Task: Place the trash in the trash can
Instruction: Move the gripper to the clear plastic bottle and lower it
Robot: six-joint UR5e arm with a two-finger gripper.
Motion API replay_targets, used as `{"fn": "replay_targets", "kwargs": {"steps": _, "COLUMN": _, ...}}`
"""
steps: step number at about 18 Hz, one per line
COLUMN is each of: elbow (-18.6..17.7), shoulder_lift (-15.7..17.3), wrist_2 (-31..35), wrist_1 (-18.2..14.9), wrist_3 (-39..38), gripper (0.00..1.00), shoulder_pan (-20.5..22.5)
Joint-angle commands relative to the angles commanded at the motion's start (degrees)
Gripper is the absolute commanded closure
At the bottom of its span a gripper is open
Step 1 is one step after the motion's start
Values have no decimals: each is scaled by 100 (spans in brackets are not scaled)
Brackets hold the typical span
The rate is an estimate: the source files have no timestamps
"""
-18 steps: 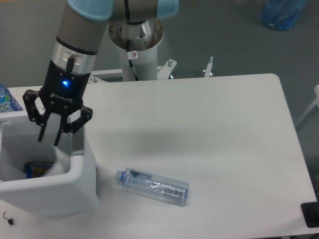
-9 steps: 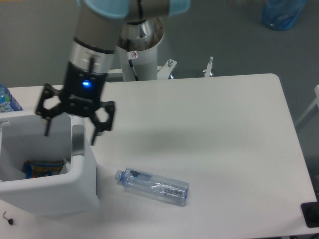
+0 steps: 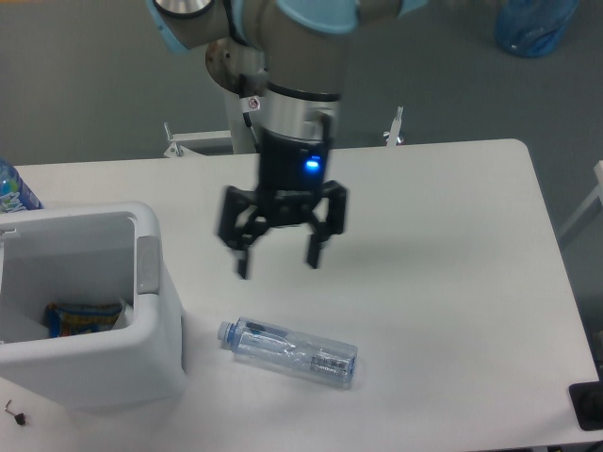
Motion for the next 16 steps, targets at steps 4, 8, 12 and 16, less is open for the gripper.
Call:
{"fn": "replay_targets", "kwargs": {"steps": 4, "elbow": -54, "shoulder_lift": -535, "wrist_2": 589, "wrist_1": -9, "wrist_3": -70, "gripper": 0, "shoulder_pan": 0}}
{"fn": "replay_targets", "kwargs": {"steps": 8, "elbow": 25, "shoulder_lift": -984, "wrist_2": 968, "wrist_1": -9, "wrist_3": -439, "gripper": 0, "shoulder_pan": -17}}
{"fn": "replay_targets", "kwargs": {"steps": 12, "elbow": 245, "shoulder_lift": -1476, "wrist_2": 1170, "wrist_1": 0, "wrist_3": -598, "gripper": 0, "shoulder_pan": -35}}
{"fn": "replay_targets", "kwargs": {"steps": 16, "elbow": 430, "shoulder_lift": -1854, "wrist_2": 1188, "wrist_1": 0, "wrist_3": -642, "gripper": 0, "shoulder_pan": -114}}
